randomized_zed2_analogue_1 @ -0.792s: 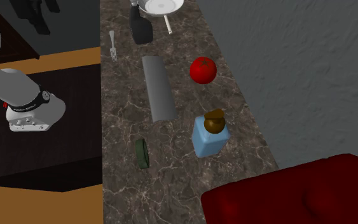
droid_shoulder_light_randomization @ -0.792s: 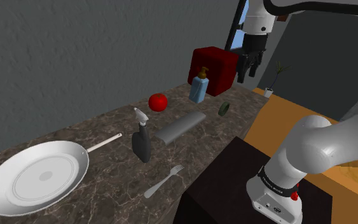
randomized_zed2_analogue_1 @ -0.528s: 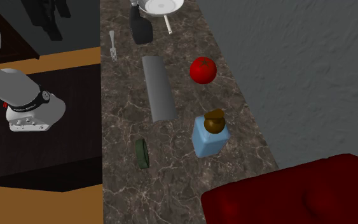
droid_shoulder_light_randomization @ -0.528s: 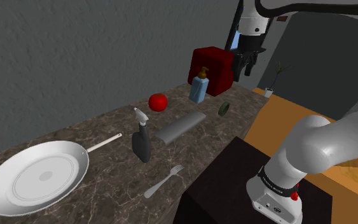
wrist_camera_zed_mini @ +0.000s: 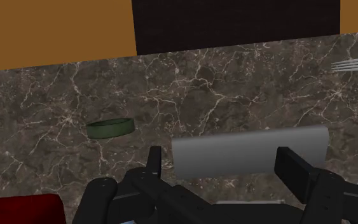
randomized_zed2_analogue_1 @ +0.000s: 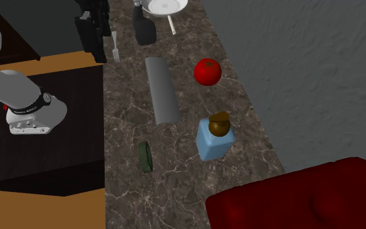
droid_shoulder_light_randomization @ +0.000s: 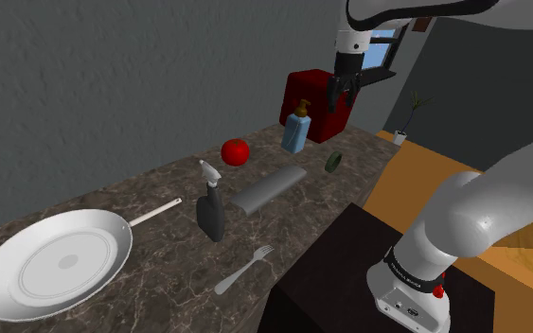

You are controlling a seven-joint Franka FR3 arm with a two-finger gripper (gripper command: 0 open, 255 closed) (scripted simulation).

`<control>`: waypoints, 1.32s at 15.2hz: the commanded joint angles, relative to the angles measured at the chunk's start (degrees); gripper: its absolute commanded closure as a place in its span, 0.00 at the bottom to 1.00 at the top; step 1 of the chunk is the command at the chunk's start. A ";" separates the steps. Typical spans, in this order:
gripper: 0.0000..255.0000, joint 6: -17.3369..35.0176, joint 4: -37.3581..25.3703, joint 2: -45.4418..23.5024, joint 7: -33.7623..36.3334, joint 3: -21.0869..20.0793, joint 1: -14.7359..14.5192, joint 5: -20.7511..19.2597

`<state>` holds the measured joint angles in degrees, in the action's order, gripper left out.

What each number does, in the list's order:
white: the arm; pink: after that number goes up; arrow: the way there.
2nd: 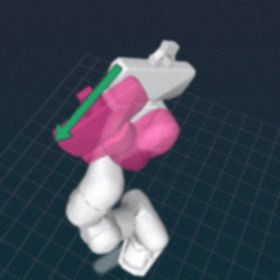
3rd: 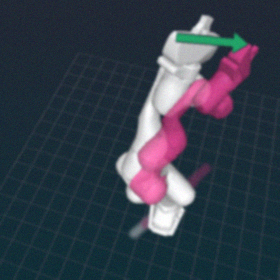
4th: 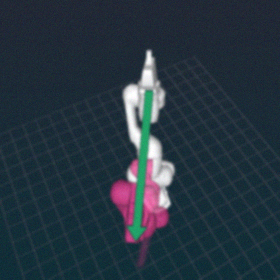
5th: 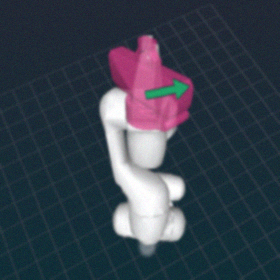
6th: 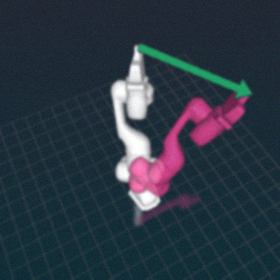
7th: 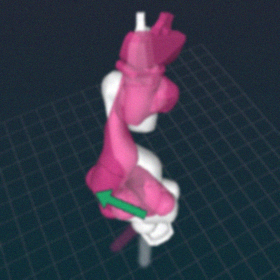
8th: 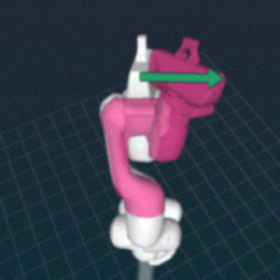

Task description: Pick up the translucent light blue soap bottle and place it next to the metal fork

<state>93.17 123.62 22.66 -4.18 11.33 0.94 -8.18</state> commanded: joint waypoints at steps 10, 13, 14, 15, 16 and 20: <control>0.00 4.66 -20.49 -24.36 -7.80 6.20 2.43 5.42; 0.00 4.28 -27.87 -31.49 -9.99 7.19 3.88 7.98; 0.00 3.95 -30.58 -33.95 -10.68 7.43 4.48 8.89; 0.00 3.53 -33.43 -36.45 -11.33 7.60 5.16 9.81; 0.00 2.99 -36.44 -39.00 -11.94 7.72 5.90 10.74; 0.00 -0.49 -50.66 -50.03 -13.86 7.71 9.62 14.52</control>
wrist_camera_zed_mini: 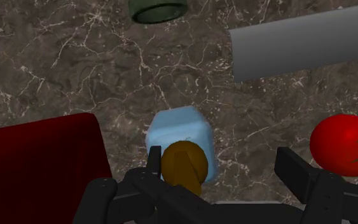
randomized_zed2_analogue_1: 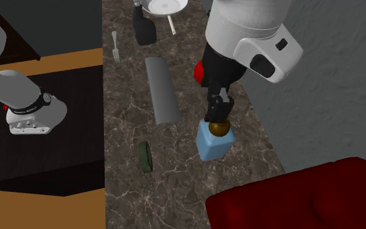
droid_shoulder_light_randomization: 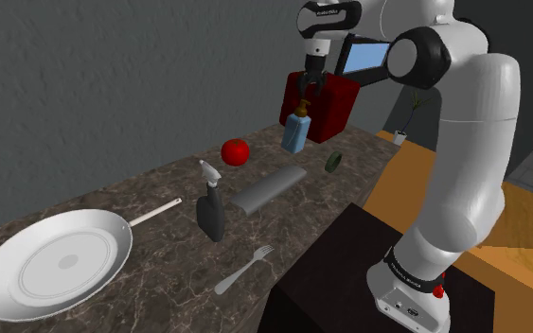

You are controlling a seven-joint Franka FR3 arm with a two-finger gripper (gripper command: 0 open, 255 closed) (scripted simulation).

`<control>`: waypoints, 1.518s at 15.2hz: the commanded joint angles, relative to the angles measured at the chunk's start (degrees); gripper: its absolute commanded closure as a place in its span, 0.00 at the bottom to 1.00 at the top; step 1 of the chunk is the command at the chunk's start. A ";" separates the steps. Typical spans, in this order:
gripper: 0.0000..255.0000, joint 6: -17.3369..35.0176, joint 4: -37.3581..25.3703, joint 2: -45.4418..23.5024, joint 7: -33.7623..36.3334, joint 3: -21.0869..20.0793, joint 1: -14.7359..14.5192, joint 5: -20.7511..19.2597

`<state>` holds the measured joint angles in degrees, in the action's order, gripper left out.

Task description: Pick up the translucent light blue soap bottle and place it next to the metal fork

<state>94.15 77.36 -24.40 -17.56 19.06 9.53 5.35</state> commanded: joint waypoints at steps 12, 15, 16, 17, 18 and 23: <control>0.00 1.89 -6.96 -8.99 -1.25 -0.46 2.94 2.86; 0.00 1.89 -6.97 -9.00 -1.25 -0.46 2.94 2.86; 0.00 1.89 -6.97 -9.00 -1.25 -0.46 2.94 2.86; 0.00 1.89 -6.97 -9.00 -1.25 -0.46 2.94 2.86; 0.00 1.88 -6.98 -9.00 -1.25 -0.46 2.94 2.86; 1.00 1.88 -6.97 -8.99 -1.25 -0.46 2.94 2.86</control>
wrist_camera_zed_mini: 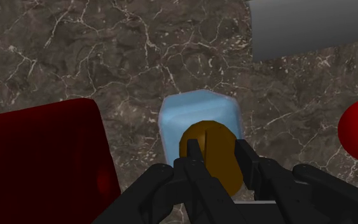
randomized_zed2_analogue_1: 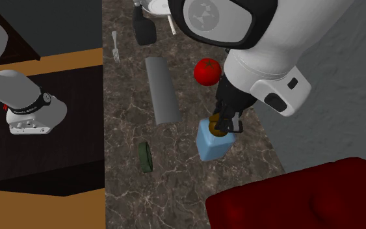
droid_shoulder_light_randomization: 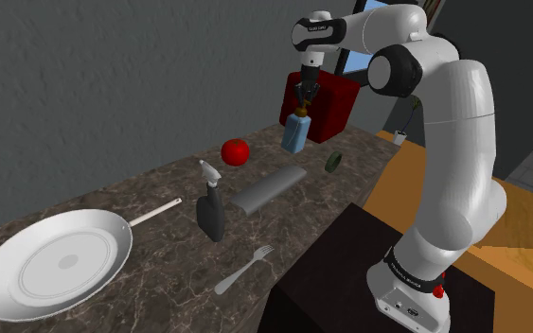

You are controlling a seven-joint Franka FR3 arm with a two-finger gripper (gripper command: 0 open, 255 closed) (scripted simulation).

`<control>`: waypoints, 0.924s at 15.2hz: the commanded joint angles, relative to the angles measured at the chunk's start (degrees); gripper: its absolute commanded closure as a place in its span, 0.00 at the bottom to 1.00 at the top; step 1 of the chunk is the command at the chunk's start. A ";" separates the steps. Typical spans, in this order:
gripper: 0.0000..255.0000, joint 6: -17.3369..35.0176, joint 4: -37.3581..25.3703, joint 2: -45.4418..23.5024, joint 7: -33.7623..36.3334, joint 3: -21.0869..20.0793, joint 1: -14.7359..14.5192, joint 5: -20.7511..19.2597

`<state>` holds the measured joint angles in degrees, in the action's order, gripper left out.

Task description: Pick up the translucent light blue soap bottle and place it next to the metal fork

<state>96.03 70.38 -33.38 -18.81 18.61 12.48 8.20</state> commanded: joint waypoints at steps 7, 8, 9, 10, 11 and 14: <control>1.00 -1.53 -1.51 0.01 0.04 0.02 0.14 -0.02; 1.00 -2.33 -2.36 -0.04 0.06 0.03 0.23 -0.02; 1.00 -3.13 -3.22 -0.09 0.08 0.04 0.33 -0.02; 1.00 -3.94 -4.11 -0.15 0.10 0.05 0.43 -0.01; 1.00 -4.77 -5.04 -0.24 0.12 0.05 0.54 0.00; 1.00 -7.36 -8.07 -0.66 0.17 0.05 0.93 0.08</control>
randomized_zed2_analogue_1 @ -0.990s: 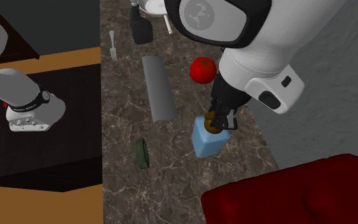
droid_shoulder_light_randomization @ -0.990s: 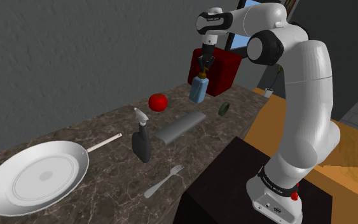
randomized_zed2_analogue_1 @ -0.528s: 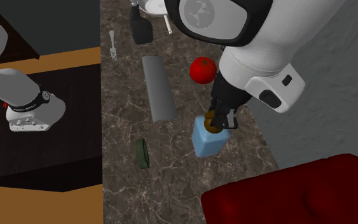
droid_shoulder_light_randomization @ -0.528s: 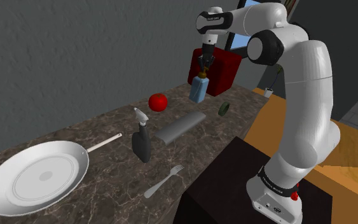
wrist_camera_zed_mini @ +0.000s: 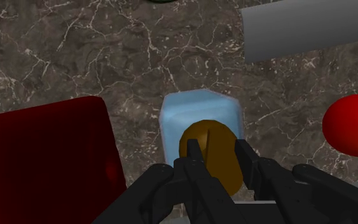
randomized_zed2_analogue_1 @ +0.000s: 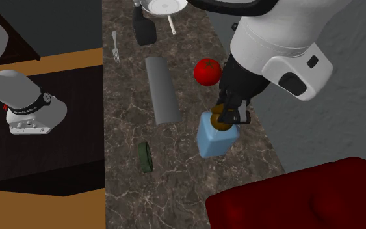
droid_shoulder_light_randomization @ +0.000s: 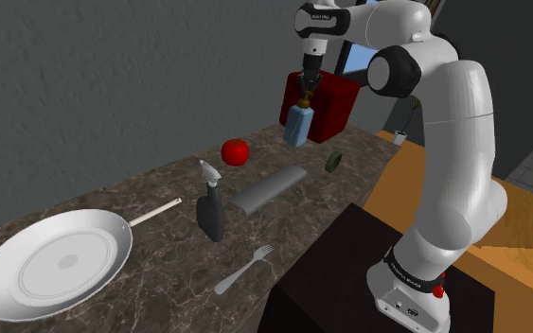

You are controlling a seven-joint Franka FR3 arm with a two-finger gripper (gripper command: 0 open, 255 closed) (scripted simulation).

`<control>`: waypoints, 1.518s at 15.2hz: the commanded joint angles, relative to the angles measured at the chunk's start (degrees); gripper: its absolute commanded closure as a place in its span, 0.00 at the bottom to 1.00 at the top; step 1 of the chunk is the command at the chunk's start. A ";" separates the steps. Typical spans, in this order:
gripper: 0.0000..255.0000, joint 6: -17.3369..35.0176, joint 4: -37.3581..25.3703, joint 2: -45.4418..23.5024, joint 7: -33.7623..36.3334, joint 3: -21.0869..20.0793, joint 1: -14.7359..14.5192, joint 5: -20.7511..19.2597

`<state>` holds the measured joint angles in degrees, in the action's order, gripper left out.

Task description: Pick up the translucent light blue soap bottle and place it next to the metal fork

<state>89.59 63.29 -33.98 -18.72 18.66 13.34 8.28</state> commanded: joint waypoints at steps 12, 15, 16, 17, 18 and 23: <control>1.00 -8.04 -5.05 3.11 1.26 0.23 -0.83 -0.65; 1.00 -6.06 4.75 11.08 3.31 0.41 -4.44 -2.69; 1.00 -5.71 7.39 13.44 4.11 0.35 -5.49 -3.35; 1.00 -5.48 9.80 15.71 4.96 0.23 -6.48 -3.99; 1.00 -5.35 12.02 17.90 5.86 0.06 -7.40 -4.62; 1.00 -5.96 20.85 27.77 10.80 -1.46 -11.36 -7.33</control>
<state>83.53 82.26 -8.11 -8.85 17.49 2.65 1.47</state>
